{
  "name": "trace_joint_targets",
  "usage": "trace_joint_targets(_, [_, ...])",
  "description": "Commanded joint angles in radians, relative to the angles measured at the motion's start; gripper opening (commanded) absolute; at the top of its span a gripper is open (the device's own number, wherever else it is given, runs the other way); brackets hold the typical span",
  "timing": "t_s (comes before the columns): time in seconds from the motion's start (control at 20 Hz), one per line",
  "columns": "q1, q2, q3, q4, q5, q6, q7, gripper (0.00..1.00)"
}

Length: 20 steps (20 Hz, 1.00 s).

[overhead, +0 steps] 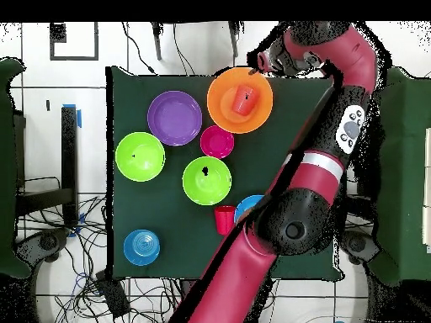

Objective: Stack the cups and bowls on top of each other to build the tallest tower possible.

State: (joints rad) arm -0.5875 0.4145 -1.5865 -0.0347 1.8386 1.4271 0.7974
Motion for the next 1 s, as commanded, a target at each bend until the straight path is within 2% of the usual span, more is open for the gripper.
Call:
trace_joint_targets(0.05, [0.006, 0.027, -0.195, -0.017, 0.086, -0.042, -0.296, 1.0])
trace_joint_targets(0.25, [0.005, 0.021, -0.223, -0.019, 0.119, -0.029, -0.296, 1.0])
trace_joint_targets(0.35, [0.006, 0.03, -0.161, -0.022, 0.072, -0.037, -0.293, 1.0])
trace_joint_targets(0.55, [0.004, 0.035, -0.103, -0.027, 0.018, -0.028, -0.306, 1.0])
trace_joint_targets(0.85, [-0.005, 0.07, -0.106, -0.026, 0.033, -0.049, -0.306, 1.0])
trace_joint_targets(1.0, [-0.004, 0.074, -0.091, -0.028, 0.015, -0.051, -0.313, 1.0])
